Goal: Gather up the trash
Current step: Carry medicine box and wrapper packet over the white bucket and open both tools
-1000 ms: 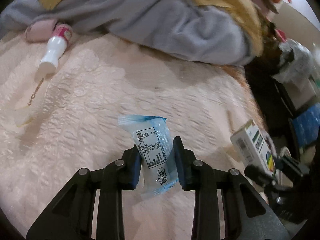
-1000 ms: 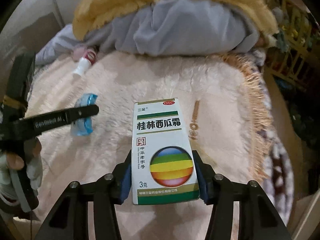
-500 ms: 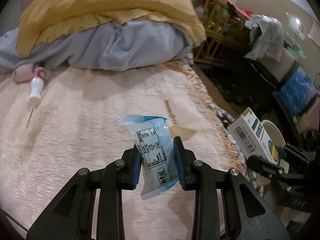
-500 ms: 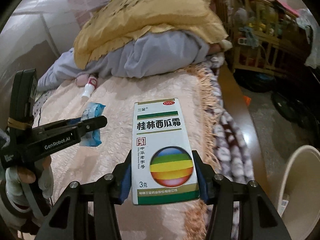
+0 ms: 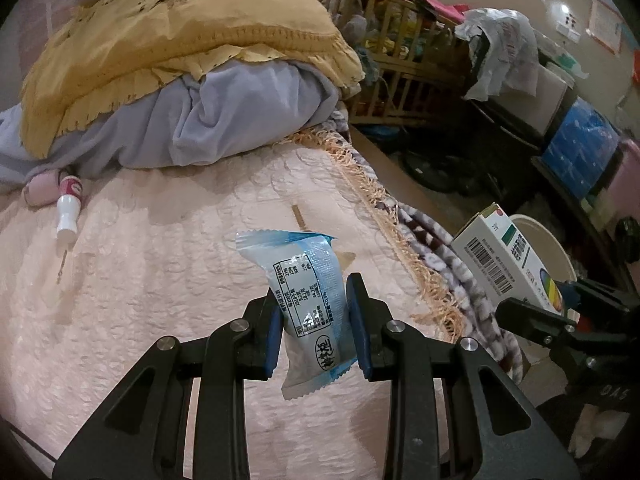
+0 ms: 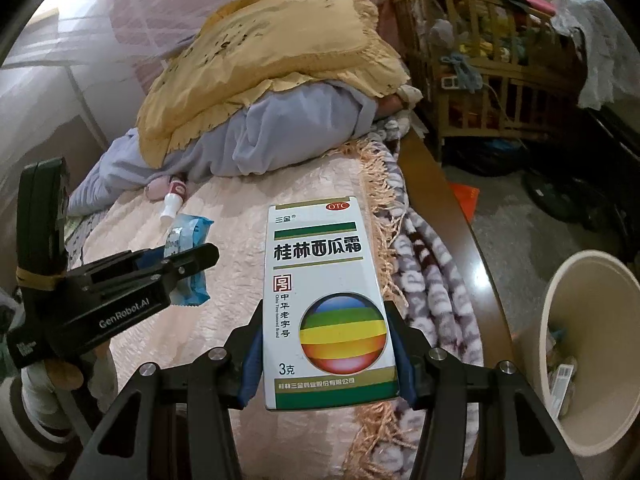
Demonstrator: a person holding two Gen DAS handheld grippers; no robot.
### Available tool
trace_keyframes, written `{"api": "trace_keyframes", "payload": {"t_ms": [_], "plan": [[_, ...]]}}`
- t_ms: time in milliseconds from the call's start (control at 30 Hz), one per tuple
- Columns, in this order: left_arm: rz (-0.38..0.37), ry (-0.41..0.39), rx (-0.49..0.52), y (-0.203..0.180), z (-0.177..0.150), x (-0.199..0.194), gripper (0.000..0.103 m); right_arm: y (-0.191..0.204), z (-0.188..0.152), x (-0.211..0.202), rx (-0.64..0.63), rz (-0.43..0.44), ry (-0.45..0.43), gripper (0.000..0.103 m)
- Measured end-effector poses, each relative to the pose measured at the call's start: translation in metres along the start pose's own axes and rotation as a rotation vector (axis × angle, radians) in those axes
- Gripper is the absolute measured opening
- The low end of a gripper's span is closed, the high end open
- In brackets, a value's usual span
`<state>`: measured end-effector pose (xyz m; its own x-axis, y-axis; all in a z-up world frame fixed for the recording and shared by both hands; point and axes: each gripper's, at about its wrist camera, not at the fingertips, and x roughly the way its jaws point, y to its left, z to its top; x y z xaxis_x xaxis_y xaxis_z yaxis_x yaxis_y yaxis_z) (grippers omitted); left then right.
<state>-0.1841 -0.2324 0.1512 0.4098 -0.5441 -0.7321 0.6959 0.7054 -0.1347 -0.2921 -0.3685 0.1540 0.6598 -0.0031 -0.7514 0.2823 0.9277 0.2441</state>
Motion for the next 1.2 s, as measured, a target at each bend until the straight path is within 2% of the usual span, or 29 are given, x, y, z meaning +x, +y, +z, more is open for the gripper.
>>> {"api": "trace_keyframes", "payload": {"t_ms": [333, 767, 967, 1200], "plan": [[-0.022, 0.007, 0.064, 0.014, -0.013, -0.008, 0.027, 0.023, -0.018, -0.008, 0.043, -0.025, -0.016, 0.052], [-0.076, -0.032, 0.139, 0.020, -0.017, -0.026, 0.027, 0.055, -0.029, -0.031, 0.059, -0.127, -0.044, 0.052], [-0.065, -0.045, 0.171, 0.006, -0.018, -0.028, 0.027, 0.046, -0.037, -0.042, 0.080, -0.132, -0.054, 0.052], [-0.021, -0.042, 0.188, -0.021, -0.013, -0.025, 0.027, 0.013, -0.039, -0.056, 0.083, -0.112, -0.088, 0.052]]}}
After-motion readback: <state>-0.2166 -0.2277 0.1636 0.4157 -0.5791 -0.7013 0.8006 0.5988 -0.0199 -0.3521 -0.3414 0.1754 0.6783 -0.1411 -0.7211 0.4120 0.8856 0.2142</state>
